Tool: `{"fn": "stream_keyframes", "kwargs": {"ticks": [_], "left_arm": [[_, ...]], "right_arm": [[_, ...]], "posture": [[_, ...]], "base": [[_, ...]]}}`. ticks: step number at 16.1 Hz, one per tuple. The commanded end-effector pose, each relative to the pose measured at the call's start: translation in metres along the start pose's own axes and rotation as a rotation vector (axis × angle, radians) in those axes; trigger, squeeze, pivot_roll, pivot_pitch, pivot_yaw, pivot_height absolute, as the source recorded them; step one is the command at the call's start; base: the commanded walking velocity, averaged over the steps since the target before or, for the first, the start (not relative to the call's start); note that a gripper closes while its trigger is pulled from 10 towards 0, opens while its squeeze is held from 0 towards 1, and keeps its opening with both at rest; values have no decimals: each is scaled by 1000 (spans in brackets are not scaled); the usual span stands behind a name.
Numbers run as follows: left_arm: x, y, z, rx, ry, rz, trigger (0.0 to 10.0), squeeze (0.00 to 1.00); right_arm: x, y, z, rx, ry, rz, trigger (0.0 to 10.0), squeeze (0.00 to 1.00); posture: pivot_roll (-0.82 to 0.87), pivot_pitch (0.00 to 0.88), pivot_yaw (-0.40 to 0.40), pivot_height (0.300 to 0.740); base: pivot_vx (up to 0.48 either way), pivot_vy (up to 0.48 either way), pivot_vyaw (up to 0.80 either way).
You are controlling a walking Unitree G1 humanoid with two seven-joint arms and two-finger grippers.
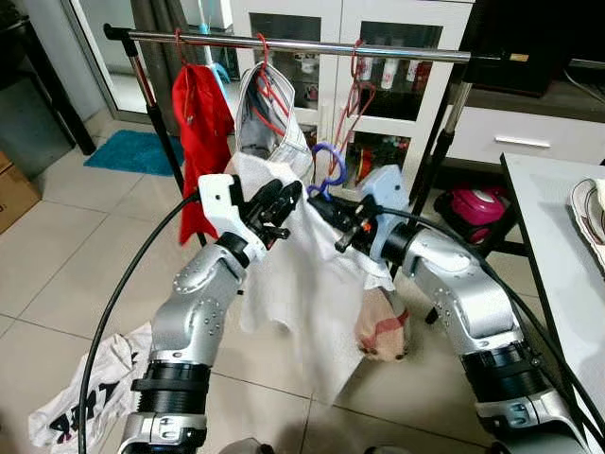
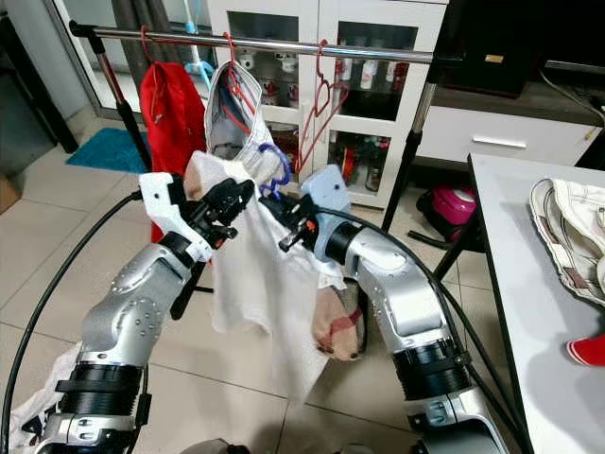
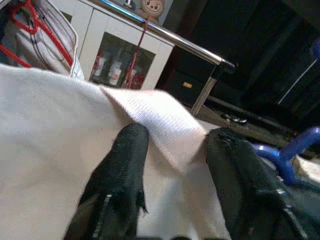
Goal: Hang hanger
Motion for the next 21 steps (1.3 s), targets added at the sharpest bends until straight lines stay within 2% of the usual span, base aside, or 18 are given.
{"fn": "stream_keyframes", "kwargs": {"ticks": [1,2,3,5,7,8,10,13,14,18,21], "left_arm": [[-1,0,-1,-21,-32,38,10000,0],[-5,-1,0,-21,-39,75,10000,0],[-15,-7,14,50,-18,175,10000,0],[-16,-19,31,90,90,237,10000,0],[-16,-36,43,84,123,268,10000,0],[-16,-38,44,84,124,273,10000,0],[-11,-42,31,-44,66,248,10000,0],[2,-35,11,-170,-11,149,10000,0],[3,-24,5,-180,-34,124,10000,0],[-9,-6,12,-59,-59,158,10000,0],[-9,0,11,-45,-64,149,10000,0]], "right_arm": [[9,4,7,70,-45,-16,0,0],[8,4,8,82,-51,-10,0,0],[5,2,6,76,-62,5,0,0],[4,2,-1,23,-53,6,0,0],[2,1,-10,-40,-55,19,0,0],[1,1,-11,-47,-54,23,0,0],[0,2,-13,-67,-46,14,0,0],[-1,5,-13,-94,-51,7,0,0],[-1,7,-10,-92,-53,4,0,0],[6,8,-1,-34,-69,-46,0,0],[7,7,3,-12,-67,-59,0,0]], "posture": [[-103,0,51,740],[-103,0,51,740],[-107,0,52,740],[-107,0,50,740],[-106,0,48,740],[-106,0,48,740],[-101,0,43,740],[-100,0,43,740],[-102,0,46,740],[-112,0,58,740],[-113,0,59,740]], "base": [[0,0,0],[0,0,0],[0,0,0],[0,0,0],[0,0,0],[0,0,0],[0,0,0],[0,0,0],[0,0,0],[0,0,0],[0,0,0]]}}
Point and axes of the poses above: a point about 5 cm out from each wrist's last joint towards the gripper, its own y axis pointing out of the wrist towards the gripper, its own x axis along the axis of the wrist's last joint, z = x × y, the point moved 1 cm from there along y, pointing out of the wrist towards the gripper, and after that the axes turned 6 degrees about y, right-handed, at the moved point
